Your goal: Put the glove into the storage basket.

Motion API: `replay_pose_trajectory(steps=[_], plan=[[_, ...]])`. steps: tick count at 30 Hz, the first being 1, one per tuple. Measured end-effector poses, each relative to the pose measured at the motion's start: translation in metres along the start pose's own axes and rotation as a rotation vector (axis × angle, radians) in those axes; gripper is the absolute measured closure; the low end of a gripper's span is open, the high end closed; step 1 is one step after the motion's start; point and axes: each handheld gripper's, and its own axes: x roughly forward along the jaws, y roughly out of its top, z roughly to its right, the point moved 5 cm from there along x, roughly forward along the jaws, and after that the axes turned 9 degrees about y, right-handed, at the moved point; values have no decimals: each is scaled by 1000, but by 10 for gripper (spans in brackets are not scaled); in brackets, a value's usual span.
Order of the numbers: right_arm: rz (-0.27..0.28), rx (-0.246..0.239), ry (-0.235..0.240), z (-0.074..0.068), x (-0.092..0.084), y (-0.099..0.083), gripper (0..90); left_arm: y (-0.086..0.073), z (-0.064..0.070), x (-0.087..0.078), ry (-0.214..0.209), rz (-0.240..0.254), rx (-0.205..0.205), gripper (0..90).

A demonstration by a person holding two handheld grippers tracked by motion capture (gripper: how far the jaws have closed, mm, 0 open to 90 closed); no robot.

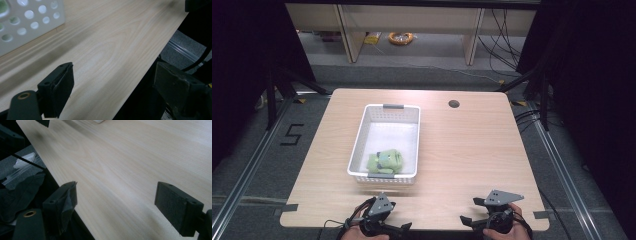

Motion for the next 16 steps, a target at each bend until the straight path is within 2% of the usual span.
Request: replay_pose_trajectory(steps=[1,2,3,5,6,7,9,10,11,12,14,15,16], plan=[[0,0,0,0,0,0,190,0,0,0,0,0,0,156],[-11,-7,1,-1,0,-1,189,-2,1,1,-2,-3,-28,156],[-7,-30,-7,1,0,-1,188,-3,1,1,-5,-6,-30,156],[-10,-27,-11,1,0,-3,185,-4,1,2,-5,-9,-29,156],[-9,-38,-13,2,0,-3,185,-3,0,2,-5,-6,-9,156],[-14,-18,-8,0,0,-3,184,-3,0,2,-5,-6,-9,156],[-21,-36,-12,2,-1,-3,182,-4,0,3,-3,-9,-2,156],[-24,-40,1,2,1,-4,182,-4,-1,2,-1,-16,7,156],[-26,-41,2,2,2,-4,181,-5,-3,2,10,-33,6,156],[-25,-46,-1,3,2,-4,181,-4,-1,4,1,-3,-19,156],[-26,-41,-19,3,1,-4,181,-4,-3,2,0,-16,-24,156],[-30,-46,-21,4,1,-4,181,-5,-7,1,8,-35,-2,156],[-28,-45,-23,4,0,-4,181,-5,-7,1,8,-35,-2,156]])
